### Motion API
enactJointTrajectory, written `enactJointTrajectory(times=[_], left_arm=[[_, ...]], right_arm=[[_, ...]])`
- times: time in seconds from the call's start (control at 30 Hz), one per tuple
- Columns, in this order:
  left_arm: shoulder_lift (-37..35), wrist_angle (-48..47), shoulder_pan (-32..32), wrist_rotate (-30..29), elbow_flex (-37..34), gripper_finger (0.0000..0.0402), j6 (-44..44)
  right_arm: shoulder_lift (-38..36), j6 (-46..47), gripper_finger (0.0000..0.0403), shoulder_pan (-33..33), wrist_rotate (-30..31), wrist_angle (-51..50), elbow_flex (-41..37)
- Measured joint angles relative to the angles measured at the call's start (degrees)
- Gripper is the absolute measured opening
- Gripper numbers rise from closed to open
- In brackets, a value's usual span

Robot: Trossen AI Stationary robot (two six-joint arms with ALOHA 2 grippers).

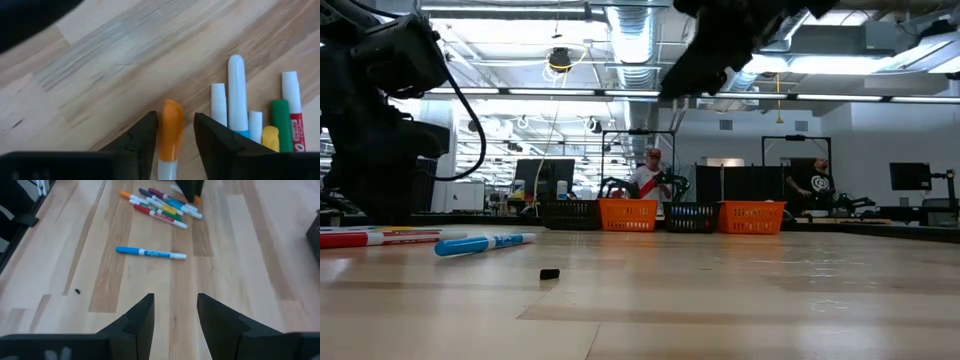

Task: Pick & Place Markers
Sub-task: Put the white orange highlighter pen into the left orange bin

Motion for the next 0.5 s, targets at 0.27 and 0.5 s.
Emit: enactJointTrajectory(times=[0.27, 0.5], left_arm=[[0.26, -0.40, 0.03, 0.02, -0.26, 0.0082, -0.02], [-0.81, 0.65, 1.93, 0.53, -0.21, 0.0035, 2.54]], right_arm=[[3.05, 5.49, 0.0137, 0.99, -0.10, 19.88, -9.41], [12.82, 7.15, 0.0136, 2.18, -0.26, 31.53, -10.66]])
